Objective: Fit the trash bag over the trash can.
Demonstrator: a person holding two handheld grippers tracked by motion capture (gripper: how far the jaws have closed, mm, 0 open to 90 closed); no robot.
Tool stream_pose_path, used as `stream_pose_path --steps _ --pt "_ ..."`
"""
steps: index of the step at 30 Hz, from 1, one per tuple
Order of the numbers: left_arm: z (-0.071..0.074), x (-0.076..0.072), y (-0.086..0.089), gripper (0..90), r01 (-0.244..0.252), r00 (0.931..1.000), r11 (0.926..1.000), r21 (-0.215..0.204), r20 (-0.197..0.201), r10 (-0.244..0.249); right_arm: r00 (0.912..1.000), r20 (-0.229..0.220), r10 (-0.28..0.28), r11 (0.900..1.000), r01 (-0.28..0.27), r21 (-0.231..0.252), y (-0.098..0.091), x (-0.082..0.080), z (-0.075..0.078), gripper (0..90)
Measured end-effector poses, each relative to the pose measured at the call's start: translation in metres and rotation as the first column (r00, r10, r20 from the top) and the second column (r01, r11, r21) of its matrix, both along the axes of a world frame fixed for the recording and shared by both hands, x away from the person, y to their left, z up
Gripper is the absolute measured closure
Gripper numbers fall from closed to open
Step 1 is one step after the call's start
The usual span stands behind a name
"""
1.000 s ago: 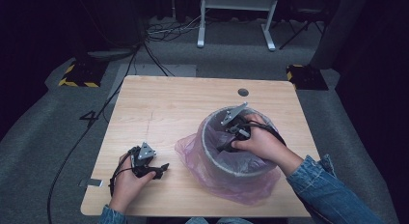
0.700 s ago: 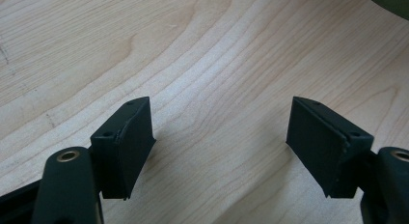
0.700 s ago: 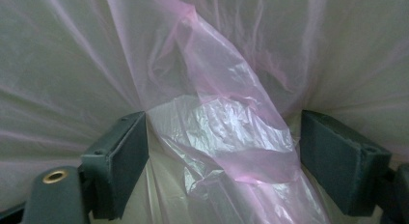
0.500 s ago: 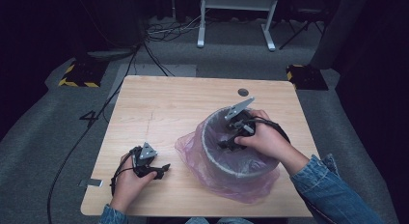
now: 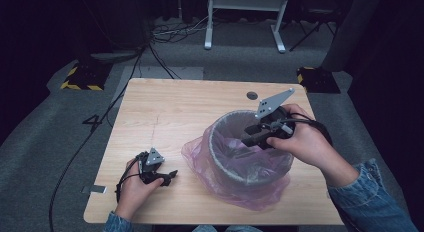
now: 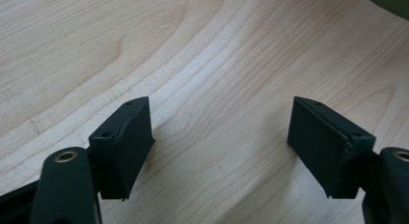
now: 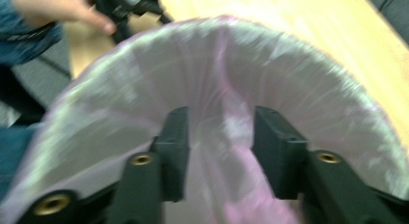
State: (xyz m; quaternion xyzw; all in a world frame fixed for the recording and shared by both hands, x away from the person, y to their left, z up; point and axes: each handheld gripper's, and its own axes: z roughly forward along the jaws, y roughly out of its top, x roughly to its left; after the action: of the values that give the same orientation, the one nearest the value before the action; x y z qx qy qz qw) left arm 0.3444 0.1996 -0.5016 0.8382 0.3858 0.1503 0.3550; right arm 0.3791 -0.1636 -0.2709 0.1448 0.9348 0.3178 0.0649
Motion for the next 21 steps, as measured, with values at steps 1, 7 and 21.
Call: stream_pose_path --steps 1,7,21 --pt "0.0 0.0 0.0 23.9 0.002 1.0 1.0 0.0 0.001 -0.002 1.0 0.0 0.006 1.0 -0.006 -0.008 -0.001 -0.004 0.002 61.4" --pt "0.0 0.0 -0.002 23.7 0.002 1.0 1.0 -0.005 0.001 -0.002 0.9998 0.007 0.021 0.9996 -0.021 -0.021 -0.01 -0.02 0.01 56.3" --pt "-0.001 0.0 -0.002 22.4 0.004 0.9999 1.0 -0.002 0.01 -0.004 0.9952 -0.043 0.088 0.9831 -0.094 -0.157 0.012 -0.022 -0.029 36.3"
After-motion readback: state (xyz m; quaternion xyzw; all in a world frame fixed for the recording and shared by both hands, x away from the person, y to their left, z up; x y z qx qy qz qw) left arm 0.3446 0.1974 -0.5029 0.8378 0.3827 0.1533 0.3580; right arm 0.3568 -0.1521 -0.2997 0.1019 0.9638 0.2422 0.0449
